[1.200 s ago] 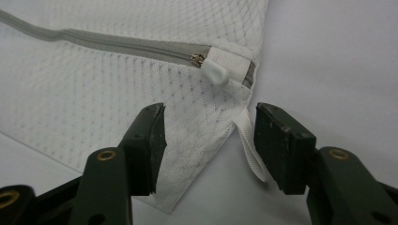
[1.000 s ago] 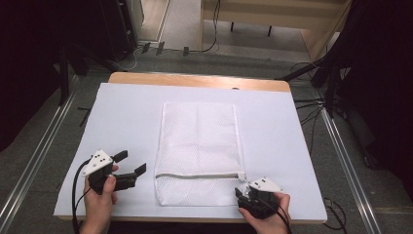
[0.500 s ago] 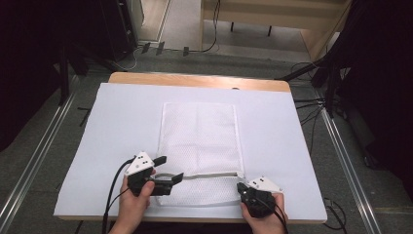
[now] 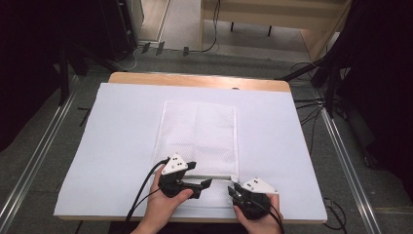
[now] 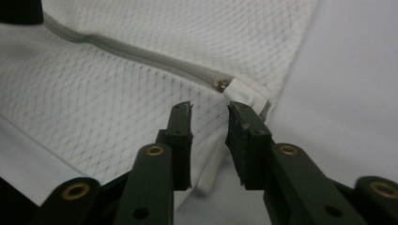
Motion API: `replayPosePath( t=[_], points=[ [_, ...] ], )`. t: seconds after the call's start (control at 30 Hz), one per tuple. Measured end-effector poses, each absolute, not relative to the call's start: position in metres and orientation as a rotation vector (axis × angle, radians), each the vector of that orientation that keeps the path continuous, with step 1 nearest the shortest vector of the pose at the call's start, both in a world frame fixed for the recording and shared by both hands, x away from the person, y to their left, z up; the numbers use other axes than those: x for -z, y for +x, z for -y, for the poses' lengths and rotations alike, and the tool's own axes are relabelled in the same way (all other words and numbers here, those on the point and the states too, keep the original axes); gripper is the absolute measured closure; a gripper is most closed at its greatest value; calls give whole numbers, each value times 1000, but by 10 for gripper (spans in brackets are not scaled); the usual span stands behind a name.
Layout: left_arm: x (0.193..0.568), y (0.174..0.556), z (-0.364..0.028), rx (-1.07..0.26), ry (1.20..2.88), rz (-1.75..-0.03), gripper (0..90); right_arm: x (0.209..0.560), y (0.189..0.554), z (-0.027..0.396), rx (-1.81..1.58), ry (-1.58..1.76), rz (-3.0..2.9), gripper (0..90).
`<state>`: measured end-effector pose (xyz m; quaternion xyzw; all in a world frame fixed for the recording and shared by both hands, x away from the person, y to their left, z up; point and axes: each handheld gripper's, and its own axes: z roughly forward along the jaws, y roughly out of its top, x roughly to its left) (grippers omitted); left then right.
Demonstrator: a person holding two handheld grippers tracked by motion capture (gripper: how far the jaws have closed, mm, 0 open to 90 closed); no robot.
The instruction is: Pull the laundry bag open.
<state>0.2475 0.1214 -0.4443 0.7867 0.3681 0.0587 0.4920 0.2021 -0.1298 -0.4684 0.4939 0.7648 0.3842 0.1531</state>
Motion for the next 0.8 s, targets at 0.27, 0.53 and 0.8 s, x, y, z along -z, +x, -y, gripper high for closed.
replayPosePath(
  t=[0.27, 0.53, 0.8],
  points=[
    [444, 250, -123, -139, 1894, -912, 205, 478, 215, 137, -1021, 1429, -2207, 500],
    [445, 250, -116, -109, 1907, -891, 240, 479, 209, 123, -957, 1364, -2211, 608],
    [443, 248, -96, -37, 1922, -836, 408, 472, 210, 130, -1024, 1417, -2146, 883]
  ],
)
